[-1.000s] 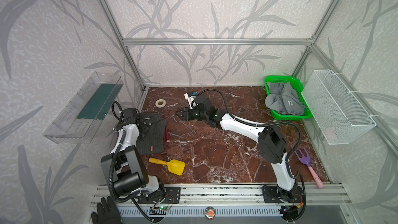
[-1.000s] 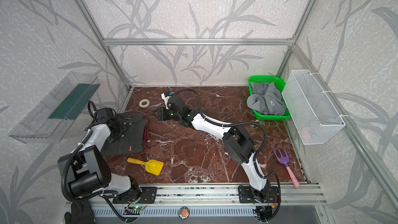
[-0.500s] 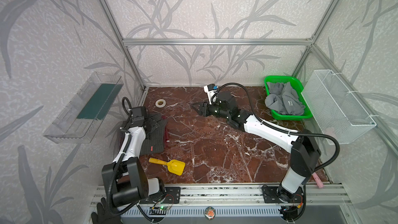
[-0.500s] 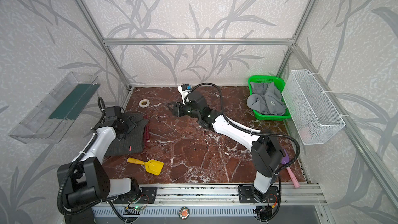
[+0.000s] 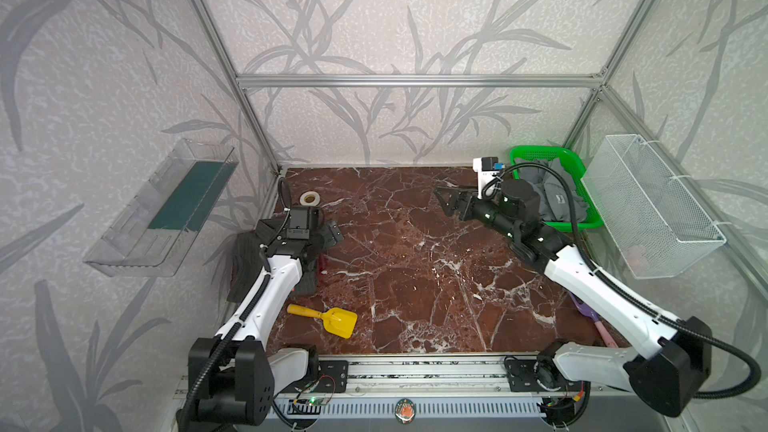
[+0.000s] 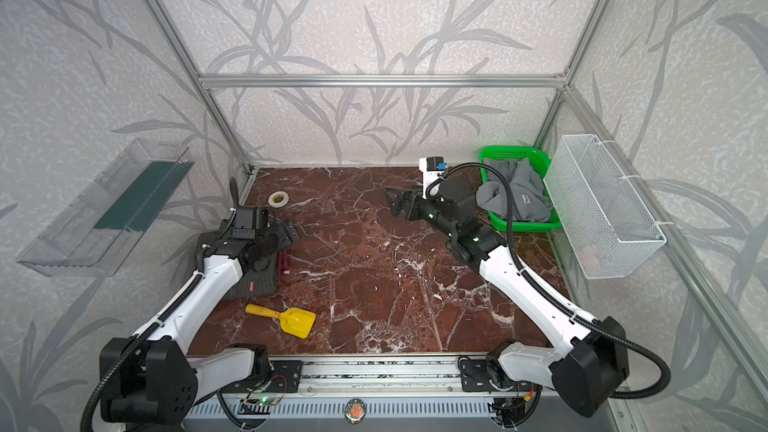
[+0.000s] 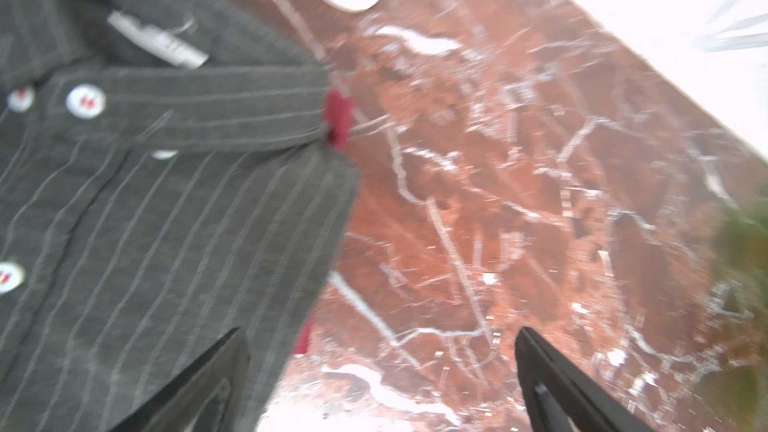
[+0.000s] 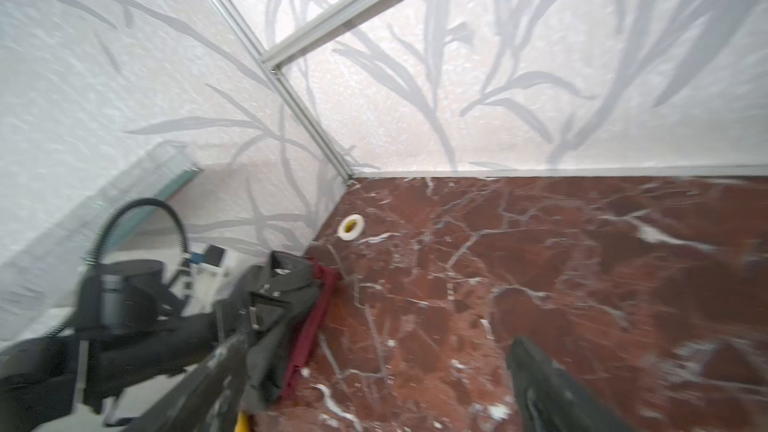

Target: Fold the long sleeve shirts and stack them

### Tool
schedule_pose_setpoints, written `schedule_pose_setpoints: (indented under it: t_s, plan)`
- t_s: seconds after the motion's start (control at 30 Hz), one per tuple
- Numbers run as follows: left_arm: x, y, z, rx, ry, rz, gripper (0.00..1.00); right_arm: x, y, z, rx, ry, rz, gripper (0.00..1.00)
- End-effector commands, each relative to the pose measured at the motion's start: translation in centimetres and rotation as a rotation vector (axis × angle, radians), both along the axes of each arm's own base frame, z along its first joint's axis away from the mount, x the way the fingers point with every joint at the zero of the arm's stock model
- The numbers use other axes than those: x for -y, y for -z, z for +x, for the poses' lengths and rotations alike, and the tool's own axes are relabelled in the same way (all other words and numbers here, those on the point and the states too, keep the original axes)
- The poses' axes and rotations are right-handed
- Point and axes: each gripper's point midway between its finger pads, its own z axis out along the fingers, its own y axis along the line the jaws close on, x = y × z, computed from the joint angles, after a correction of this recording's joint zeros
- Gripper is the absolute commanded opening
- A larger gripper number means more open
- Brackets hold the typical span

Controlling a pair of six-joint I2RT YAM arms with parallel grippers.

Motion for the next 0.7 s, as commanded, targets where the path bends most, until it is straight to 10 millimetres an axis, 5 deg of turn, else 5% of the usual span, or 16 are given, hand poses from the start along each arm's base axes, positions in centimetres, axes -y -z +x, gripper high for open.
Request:
schedule_pose_setpoints:
  t_s: [0.0, 0.27, 0.4, 0.5, 0.67]
  plan:
    - [-0.2, -2.8, 1.4, 0.15, 0.054, 0.113, 0.99, 4.8, 2.3, -0.8, -0.048, 0.133, -0.167, 0.99]
    - [-2.8, -0.7, 1.6, 0.327, 0.03, 0.362, 0.99, 16.2, 9.2, -0.4, 0.083, 0.528, -0.587, 0.99]
    - [-5.9, 1.3, 1.0, 0.263, -0.105, 0.479, 0.99, 18.7, 11.9, 0.0, 0.198, 0.641, -0.625, 0.99]
    - [-6.1, 3.2, 1.2, 0.254, -0.056, 0.536, 0.99, 21.2, 14.8, 0.8, 0.123, 0.73, -0.665, 0.99]
    - [-7.5, 3.3, 1.8, 0.345, -0.14, 0.517, 0.99, 22.9, 16.8, 1.8, 0.103, 0.77, -0.716, 0.99]
